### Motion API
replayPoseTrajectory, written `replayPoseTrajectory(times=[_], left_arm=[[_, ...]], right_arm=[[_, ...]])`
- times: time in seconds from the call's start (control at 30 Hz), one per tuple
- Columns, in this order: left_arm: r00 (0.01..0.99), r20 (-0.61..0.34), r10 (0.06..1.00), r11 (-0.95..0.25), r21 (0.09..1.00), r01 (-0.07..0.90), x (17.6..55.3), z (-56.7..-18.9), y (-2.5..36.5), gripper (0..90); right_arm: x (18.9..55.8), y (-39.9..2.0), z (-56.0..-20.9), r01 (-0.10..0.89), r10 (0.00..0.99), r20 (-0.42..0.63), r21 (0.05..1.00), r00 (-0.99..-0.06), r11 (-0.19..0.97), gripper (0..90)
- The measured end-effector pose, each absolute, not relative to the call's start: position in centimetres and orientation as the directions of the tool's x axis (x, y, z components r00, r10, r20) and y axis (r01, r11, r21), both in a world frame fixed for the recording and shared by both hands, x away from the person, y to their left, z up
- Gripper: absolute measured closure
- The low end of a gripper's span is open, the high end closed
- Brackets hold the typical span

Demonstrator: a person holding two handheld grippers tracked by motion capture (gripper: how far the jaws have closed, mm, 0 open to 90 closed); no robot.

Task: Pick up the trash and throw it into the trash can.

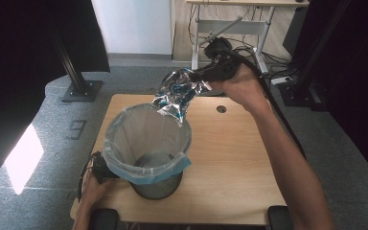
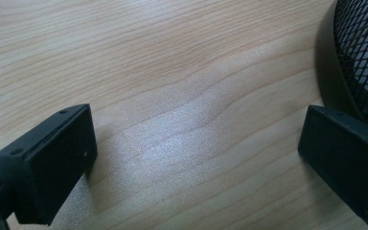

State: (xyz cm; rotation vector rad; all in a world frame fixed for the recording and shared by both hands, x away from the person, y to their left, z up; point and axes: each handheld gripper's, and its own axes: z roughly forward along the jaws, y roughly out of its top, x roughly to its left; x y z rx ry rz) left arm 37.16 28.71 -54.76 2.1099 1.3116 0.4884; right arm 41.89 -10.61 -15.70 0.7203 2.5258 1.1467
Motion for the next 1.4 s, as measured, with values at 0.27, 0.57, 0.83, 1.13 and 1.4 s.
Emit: replayPoseTrajectory(times=[0.27, 0.57, 0.83, 1.13, 1.4], left_arm=[[0.444, -0.004, 0.896, -0.331, 0.659, 0.675, 37.2, -54.8, 28.7, 0.0], [0.444, -0.004, 0.896, -0.331, 0.659, 0.675, 37.2, -54.8, 28.7, 0.0], [0.444, -0.004, 0.896, -0.332, 0.659, 0.675, 37.2, -54.8, 28.7, 0.0], [0.444, -0.004, 0.896, -0.332, 0.659, 0.675, 37.2, -54.8, 28.7, 0.0], [0.444, -0.004, 0.896, -0.331, 0.659, 0.675, 37.2, -54.8, 28.7, 0.0]], right_arm=[[41.8, -7.1, -18.0, 0.298, 0.485, -0.041, 0.743, -0.874, 0.6, 82.8], [41.2, -3.5, -21.6, 0.252, 0.411, -0.054, 0.713, -0.91, 0.654, 82.8], [40.9, -1.6, -25.6, 0.239, 0.37, -0.054, 0.677, -0.927, 0.697, 82.8], [40.5, -1.2, -29.0, 0.252, 0.347, -0.031, 0.627, -0.937, 0.737, 80.5], [40.6, -1.4, -29.1, 0.201, 0.333, -0.094, 0.637, -0.938, 0.745, 36.0]])
